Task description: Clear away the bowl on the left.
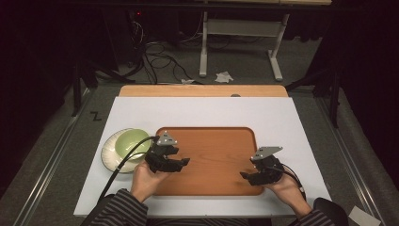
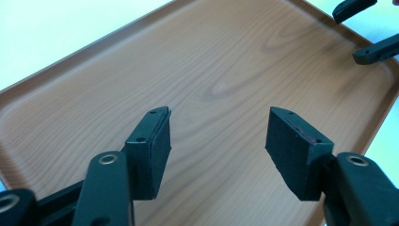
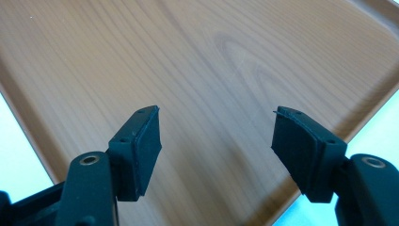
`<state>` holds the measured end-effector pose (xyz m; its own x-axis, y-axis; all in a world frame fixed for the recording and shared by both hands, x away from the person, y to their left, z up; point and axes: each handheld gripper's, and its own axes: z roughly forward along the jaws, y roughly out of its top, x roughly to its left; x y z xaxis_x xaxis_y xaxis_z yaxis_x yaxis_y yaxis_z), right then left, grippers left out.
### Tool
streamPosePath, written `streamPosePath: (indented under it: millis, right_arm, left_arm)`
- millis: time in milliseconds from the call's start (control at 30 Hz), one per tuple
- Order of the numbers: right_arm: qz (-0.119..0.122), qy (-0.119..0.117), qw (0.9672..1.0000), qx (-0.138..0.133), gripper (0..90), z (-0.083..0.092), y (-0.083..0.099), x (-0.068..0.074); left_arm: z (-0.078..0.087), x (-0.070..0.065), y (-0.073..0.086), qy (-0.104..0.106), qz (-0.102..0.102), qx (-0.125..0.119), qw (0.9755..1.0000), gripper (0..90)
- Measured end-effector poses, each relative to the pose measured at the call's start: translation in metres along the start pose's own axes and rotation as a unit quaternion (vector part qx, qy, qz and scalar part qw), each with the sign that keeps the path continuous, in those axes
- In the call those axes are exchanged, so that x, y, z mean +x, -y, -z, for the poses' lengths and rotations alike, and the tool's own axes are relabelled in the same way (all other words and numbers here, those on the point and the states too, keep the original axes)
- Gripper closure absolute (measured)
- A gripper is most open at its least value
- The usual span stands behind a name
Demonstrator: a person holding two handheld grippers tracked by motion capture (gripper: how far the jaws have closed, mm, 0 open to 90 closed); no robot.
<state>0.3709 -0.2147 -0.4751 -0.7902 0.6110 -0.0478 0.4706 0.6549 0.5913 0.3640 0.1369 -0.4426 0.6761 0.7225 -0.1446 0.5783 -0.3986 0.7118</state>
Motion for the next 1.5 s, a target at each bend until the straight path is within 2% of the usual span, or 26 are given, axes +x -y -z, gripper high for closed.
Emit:
streamPosePath:
  millis: [233,733,967,1167,1500]
  right_arm:
    - [0.0,-0.001,1.0,0.003,34.5,-0.001,0.0,-0.001]
    - [-0.001,0.0,1.0,0.003,34.5,-0.001,0.0,0.0]
    - [-0.001,0.001,1.0,0.004,34.5,-0.001,0.0,0.0]
    - [0.0,-0.001,1.0,0.005,34.5,-0.001,0.0,-0.001]
    - [0.001,-0.002,1.0,0.005,34.5,-0.001,0.0,0.0]
  left_arm:
    - [0.001,0.003,0.0,-0.003,0.002,0.004,1.0,40.9]
    - [0.017,0.014,-0.002,-0.006,0.023,-0.013,0.9996,40.8]
    - [0.019,0.018,-0.002,-0.012,0.026,-0.002,0.9996,40.3]
    - [0.028,0.024,-0.004,-0.02,0.037,-0.009,0.9991,40.2]
    - [0.031,0.028,-0.004,-0.022,0.044,-0.007,0.9988,40.0]
